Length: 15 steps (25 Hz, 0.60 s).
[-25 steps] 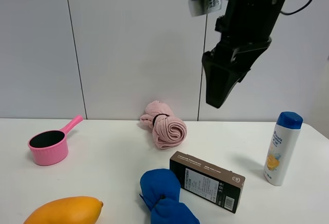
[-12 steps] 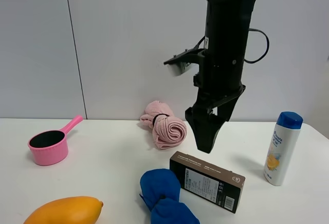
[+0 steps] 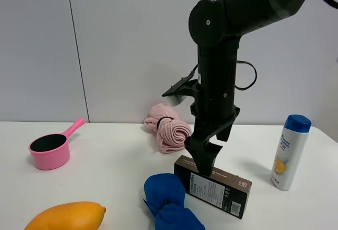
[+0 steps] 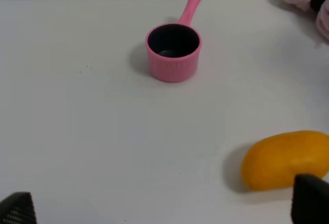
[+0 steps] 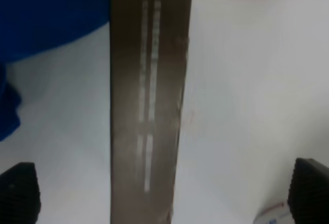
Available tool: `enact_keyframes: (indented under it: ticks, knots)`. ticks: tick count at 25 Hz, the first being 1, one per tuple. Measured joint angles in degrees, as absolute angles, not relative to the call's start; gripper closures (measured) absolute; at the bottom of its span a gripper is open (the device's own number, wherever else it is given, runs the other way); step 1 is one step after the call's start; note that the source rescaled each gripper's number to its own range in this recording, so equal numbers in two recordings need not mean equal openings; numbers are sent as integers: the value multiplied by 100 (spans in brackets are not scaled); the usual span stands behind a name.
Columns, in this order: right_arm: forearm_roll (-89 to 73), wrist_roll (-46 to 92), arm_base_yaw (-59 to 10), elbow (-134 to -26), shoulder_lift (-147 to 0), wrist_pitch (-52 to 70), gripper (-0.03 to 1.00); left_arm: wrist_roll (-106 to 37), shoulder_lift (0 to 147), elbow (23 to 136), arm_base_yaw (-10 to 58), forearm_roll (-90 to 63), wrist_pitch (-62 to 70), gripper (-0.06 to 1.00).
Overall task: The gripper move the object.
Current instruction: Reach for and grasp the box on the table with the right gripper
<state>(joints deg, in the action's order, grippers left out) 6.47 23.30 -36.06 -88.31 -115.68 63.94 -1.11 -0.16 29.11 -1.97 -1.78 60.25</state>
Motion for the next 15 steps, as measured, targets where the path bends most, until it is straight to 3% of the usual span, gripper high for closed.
enact_keyframes:
  ticks: [15]
  knots:
    - [778, 2330, -3606, -8831, -12339, 5929, 2, -111, -16, 2911, -197, -178, 6025, -6]
